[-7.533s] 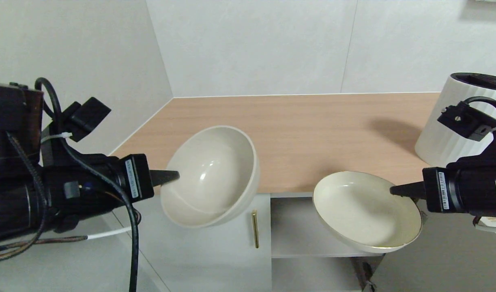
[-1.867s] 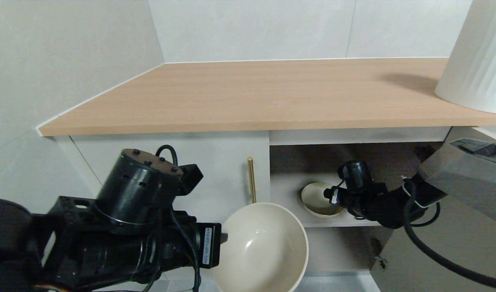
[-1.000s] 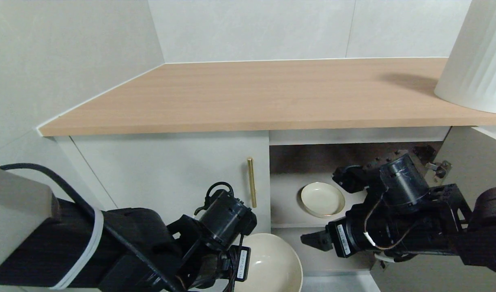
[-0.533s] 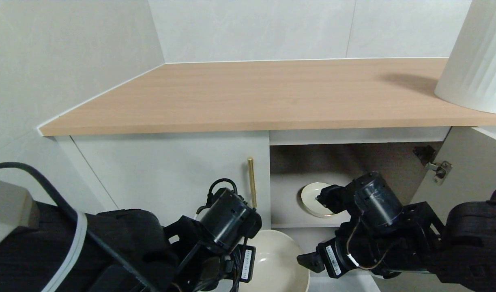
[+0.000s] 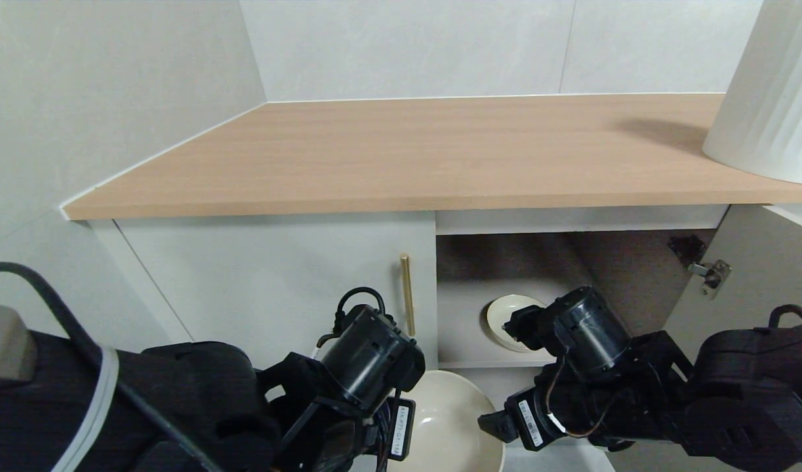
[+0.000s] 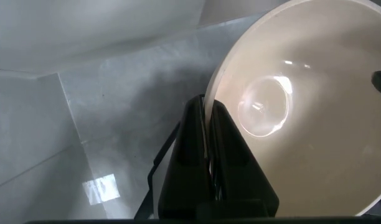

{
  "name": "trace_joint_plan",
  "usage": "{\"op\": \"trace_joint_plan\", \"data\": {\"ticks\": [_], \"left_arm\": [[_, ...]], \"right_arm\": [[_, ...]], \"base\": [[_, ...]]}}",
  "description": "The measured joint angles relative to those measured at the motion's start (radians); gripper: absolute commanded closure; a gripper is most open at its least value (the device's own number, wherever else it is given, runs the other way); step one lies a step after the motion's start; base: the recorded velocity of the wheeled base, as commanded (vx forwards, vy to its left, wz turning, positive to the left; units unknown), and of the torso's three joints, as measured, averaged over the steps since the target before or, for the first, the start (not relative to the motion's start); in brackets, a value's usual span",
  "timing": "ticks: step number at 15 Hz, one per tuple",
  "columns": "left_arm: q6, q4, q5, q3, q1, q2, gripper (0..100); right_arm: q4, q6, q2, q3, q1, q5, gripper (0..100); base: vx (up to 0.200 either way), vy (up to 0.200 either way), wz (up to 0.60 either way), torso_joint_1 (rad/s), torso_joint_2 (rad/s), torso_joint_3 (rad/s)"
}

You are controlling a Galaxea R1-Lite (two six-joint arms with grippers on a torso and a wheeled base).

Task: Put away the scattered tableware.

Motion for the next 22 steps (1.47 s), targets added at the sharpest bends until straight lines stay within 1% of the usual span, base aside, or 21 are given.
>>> {"op": "trace_joint_plan", "data": {"ticks": [16,17,22], "left_arm": [[-0.002,-0.001,0.027,-0.004,-0.004,-0.002,100],[-0.002,-0.001,0.028,-0.004,-0.004,-0.002,0],[-0.002,0.011,0.037,-0.004,-0.001,-0.003,0]], "right_arm": [[-0.002,0.000,0.006,-0.002,0.000,0.002,100],[-0.002,0.000,0.006,-0.002,0.000,0.002,100],[0.011,-0.001,0.011,0.000,-0.002,-0.010,100]], "base": [[0.000,0.000,0.00,0.000,0.00,0.000],[0.000,0.000,0.00,0.000,0.00,0.000],[0.000,0.000,0.00,0.000,0.00,0.000]]}}
